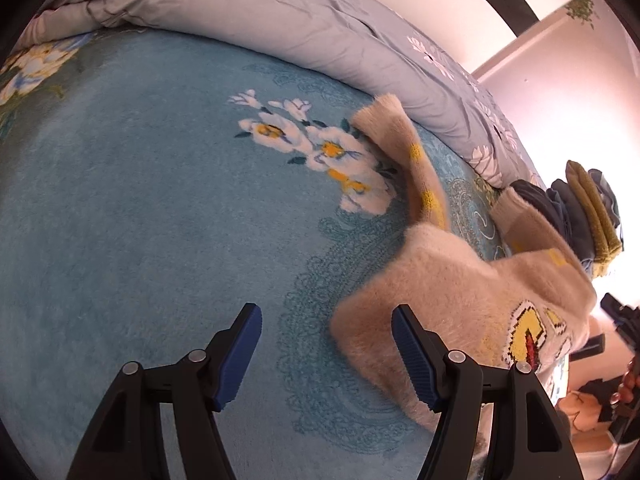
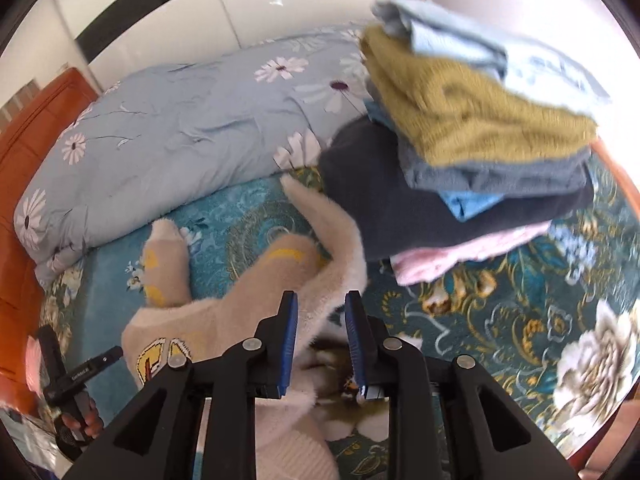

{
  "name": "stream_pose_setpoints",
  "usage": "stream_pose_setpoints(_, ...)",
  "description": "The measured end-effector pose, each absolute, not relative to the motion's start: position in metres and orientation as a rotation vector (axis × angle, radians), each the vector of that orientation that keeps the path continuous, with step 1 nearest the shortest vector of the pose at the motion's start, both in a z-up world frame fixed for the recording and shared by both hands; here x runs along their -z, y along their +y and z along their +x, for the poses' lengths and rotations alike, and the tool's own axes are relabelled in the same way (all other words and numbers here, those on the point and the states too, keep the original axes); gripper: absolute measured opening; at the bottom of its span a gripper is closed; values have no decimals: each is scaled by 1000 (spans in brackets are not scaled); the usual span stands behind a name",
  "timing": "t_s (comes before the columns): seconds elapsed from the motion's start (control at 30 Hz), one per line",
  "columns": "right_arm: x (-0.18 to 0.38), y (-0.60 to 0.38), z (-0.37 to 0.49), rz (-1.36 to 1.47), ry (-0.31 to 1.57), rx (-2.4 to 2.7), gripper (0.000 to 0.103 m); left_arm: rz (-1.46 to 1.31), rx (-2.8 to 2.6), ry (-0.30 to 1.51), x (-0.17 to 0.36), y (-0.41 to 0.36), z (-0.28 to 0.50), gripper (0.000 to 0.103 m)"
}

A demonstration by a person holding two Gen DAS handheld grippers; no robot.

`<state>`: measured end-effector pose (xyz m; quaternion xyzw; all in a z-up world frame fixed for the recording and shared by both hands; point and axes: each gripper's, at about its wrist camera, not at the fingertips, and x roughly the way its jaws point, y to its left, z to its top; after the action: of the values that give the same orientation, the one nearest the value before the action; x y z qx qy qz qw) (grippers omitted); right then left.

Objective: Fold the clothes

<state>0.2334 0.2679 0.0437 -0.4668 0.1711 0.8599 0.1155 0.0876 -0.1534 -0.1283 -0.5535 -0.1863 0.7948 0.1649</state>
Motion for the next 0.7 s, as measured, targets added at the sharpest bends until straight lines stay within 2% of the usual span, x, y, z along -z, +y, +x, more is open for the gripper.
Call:
stream_pose_setpoints(0.07,-53,257,224,-1373,445,-2579,39,-1578,-2250,-521,131,-152,83,72)
stream_pose_setpoints(0.2,-41,222,172,-1557,312,-2673,44,-1565,-2215,-570,136,-153,77,74)
stream_pose_setpoints(0.27,-19,209,140,-1709,259,-2673,55,-1547,-2198,-600,136,-154,76,75)
stream_pose_setpoints(0.43,43,190,74,-2084,107,-2544,55,-1519,-2159,-610,137,-151,69,79)
stream_pose_setpoints(0.5,62,193,63,-2175,56,-2483,57,-1513,-2132,-634,139,-150,67,80)
stream_pose_setpoints(0.53,70,196,59,-2215,36,-2450,61,-1511,-2115,-646,140,-149,66,80)
stream_pose_setpoints(0.57,77,201,56,-2253,30,-2415,67,-1508,-2102,-651,141,-148,65,80)
stream_pose_setpoints(0.7,91,223,63,-2394,43,-2305,67,-1507,-2043,-661,144,-142,62,80)
